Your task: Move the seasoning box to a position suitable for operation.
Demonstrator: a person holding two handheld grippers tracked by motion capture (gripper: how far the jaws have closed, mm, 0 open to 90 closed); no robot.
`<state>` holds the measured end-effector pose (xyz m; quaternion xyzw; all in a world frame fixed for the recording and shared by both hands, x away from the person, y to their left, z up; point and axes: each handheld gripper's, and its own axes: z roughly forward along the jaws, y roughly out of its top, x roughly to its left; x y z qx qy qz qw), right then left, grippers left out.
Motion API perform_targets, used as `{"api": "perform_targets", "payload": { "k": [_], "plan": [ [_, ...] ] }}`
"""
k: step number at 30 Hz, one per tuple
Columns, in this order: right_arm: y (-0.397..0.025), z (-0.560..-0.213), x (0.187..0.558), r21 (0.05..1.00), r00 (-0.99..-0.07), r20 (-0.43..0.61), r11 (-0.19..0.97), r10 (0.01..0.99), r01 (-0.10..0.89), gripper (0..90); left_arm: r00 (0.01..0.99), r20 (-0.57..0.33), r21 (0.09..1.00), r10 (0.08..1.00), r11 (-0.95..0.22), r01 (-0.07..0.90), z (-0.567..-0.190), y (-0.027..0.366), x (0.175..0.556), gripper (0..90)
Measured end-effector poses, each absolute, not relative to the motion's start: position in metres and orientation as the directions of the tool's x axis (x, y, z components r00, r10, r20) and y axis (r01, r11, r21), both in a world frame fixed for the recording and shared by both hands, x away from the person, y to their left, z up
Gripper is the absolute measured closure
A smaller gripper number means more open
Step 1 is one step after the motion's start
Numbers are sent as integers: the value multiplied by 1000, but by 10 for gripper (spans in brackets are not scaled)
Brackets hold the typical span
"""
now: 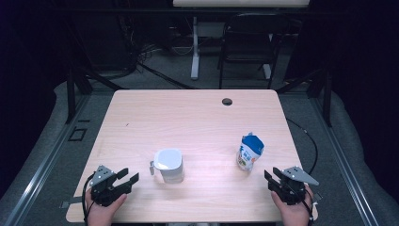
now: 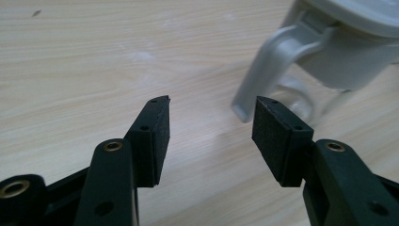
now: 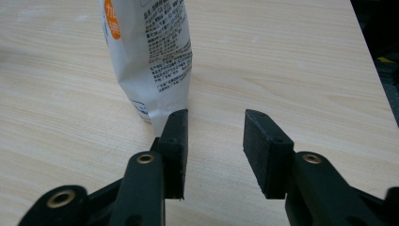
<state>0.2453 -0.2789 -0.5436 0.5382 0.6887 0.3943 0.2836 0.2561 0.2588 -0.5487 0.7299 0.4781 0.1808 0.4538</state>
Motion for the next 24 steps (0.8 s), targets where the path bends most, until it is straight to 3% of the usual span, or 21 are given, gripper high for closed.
{"api": "perform_targets", "payload": {
  "k": [1,5,12,24],
  "plan": [
    [-280,-543,245,845,-259,38,107,965,524,659,488,-166,839,857,-138,527,-548,255,254,476],
    [-279,-542,244,847,-265,49,100,963,522,667,512,-141,843,847,-168,511,-546,241,253,462],
    [-279,-542,243,849,-262,24,119,965,515,629,531,-70,827,844,-249,504,-552,221,269,491],
    [-281,-542,243,849,-264,48,100,963,519,588,541,-49,806,839,-287,518,-554,203,288,507]
  ]
}}
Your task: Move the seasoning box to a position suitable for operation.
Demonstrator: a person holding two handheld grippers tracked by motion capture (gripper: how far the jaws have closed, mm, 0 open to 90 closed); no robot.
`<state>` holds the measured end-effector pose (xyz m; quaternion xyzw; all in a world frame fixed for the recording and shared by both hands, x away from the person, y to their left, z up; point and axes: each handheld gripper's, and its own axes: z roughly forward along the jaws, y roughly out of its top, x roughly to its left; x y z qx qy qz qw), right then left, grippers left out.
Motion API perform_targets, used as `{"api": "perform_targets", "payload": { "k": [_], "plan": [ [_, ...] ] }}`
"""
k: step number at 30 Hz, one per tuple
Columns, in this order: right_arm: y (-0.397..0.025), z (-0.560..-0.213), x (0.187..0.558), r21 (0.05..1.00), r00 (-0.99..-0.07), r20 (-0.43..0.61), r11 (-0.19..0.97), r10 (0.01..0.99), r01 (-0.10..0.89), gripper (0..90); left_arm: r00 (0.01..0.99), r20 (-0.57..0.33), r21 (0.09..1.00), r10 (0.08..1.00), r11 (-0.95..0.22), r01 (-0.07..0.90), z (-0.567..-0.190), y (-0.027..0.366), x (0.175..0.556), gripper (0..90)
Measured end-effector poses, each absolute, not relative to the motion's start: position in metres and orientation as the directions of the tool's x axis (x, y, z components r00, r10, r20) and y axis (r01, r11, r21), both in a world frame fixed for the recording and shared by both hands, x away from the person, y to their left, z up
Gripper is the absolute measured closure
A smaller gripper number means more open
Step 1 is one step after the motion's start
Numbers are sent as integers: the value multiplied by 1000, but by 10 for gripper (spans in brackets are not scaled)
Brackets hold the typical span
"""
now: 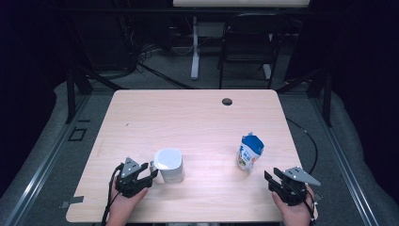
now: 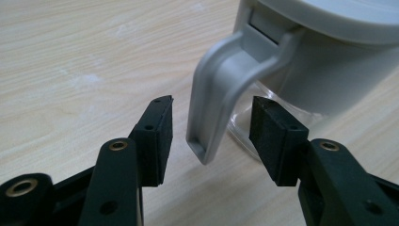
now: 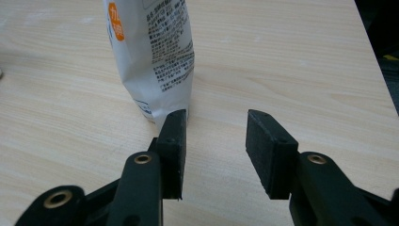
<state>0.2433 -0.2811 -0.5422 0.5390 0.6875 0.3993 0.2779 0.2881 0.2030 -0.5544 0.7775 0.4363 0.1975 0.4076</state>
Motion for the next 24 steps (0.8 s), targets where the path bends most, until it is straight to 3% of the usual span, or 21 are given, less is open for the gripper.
{"api": "perform_targets", "payload": {
  "k": [3,4,10,19,24],
  "plan": [
    [-281,-542,243,851,-268,48,101,962,516,582,535,-69,808,842,-268,525,-556,203,292,526],
    [-281,-542,243,851,-269,39,109,962,514,564,527,-116,810,842,-227,541,-557,204,295,538],
    [-281,-542,243,854,-275,40,110,961,509,582,544,-94,818,834,-247,520,-557,203,297,555],
    [-278,-545,245,841,-306,39,134,951,525,567,566,-93,809,819,-269,523,-556,204,298,672],
    [-276,-546,246,846,-328,34,148,944,513,562,565,-70,811,822,-283,512,-556,203,297,693]
  ]
}}
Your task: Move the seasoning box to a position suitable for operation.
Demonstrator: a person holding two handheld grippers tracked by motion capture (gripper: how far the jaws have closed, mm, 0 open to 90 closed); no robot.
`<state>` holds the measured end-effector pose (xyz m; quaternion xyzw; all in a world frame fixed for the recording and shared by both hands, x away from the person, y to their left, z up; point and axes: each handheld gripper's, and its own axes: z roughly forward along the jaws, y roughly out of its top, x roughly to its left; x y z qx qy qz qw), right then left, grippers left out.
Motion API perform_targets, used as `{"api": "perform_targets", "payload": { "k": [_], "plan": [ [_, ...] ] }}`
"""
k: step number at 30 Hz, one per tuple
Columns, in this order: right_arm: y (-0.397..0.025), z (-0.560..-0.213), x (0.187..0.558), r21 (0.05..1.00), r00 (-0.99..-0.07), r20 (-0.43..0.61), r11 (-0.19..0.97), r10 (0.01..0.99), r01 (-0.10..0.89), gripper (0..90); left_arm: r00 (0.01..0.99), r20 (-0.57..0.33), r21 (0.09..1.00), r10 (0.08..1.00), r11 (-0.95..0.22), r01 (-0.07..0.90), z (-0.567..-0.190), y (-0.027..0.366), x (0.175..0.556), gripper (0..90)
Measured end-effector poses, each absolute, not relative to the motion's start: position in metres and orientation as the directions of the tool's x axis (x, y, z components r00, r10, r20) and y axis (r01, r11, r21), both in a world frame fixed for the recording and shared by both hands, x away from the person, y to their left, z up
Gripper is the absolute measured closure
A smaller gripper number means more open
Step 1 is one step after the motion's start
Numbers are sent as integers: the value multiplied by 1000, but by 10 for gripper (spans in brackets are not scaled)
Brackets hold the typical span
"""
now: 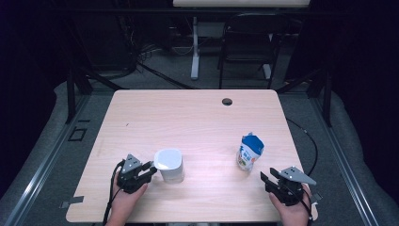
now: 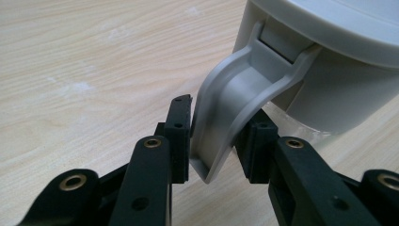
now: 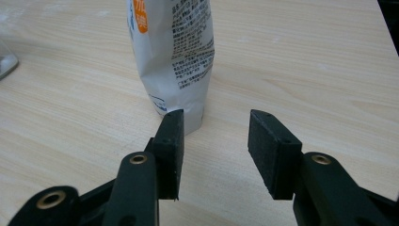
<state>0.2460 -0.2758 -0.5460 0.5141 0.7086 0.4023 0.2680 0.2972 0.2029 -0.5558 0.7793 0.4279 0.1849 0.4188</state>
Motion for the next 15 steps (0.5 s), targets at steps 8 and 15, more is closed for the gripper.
{"api": "perform_targets", "payload": {
  "k": [8,15],
  "plan": [
    [-276,-546,246,847,-327,42,140,944,513,553,568,-42,809,822,-305,502,-555,201,295,705],
    [-277,-546,246,849,-331,49,136,942,511,557,570,-30,804,821,-319,502,-554,200,293,710]
  ]
}}
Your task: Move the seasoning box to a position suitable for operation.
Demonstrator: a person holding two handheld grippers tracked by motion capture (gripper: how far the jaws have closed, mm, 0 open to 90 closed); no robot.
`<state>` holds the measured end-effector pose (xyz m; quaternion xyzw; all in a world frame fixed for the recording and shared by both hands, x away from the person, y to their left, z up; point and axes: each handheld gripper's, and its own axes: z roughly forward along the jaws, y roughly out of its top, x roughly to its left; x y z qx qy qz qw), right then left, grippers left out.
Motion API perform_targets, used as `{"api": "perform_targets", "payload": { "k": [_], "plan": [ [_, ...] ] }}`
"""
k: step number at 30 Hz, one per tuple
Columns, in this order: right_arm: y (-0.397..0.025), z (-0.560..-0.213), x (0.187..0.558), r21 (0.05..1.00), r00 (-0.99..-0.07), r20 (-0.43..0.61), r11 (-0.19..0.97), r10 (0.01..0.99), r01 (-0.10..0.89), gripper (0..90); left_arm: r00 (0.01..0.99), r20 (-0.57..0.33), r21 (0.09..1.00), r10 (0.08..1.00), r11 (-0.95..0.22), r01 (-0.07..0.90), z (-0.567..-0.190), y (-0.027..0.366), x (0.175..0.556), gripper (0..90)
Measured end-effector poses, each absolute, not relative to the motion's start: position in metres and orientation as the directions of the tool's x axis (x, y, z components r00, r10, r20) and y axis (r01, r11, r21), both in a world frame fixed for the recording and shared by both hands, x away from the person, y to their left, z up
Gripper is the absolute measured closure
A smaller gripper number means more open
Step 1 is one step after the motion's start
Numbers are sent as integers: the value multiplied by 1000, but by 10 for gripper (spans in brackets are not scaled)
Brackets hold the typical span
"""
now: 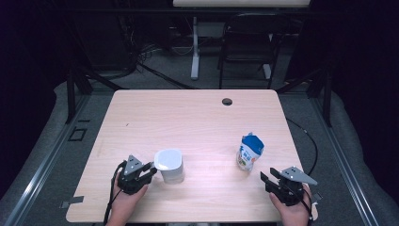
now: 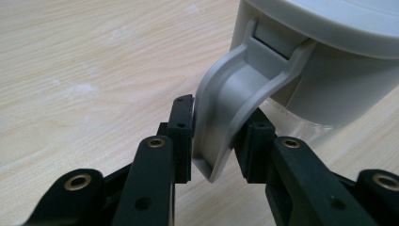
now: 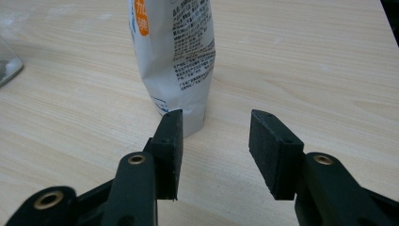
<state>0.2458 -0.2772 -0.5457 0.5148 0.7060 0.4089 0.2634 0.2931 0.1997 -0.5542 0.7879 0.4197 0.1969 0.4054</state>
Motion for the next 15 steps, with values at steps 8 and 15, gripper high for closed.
{"api": "perform_targets", "payload": {
  "k": [8,15],
  "plan": [
    [-277,-545,245,852,-340,54,135,939,506,566,574,-16,798,819,-335,501,-553,197,288,711],
    [-276,-543,243,855,-350,57,135,935,501,566,586,-1,791,810,-358,496,-551,190,282,713]
  ]
}}
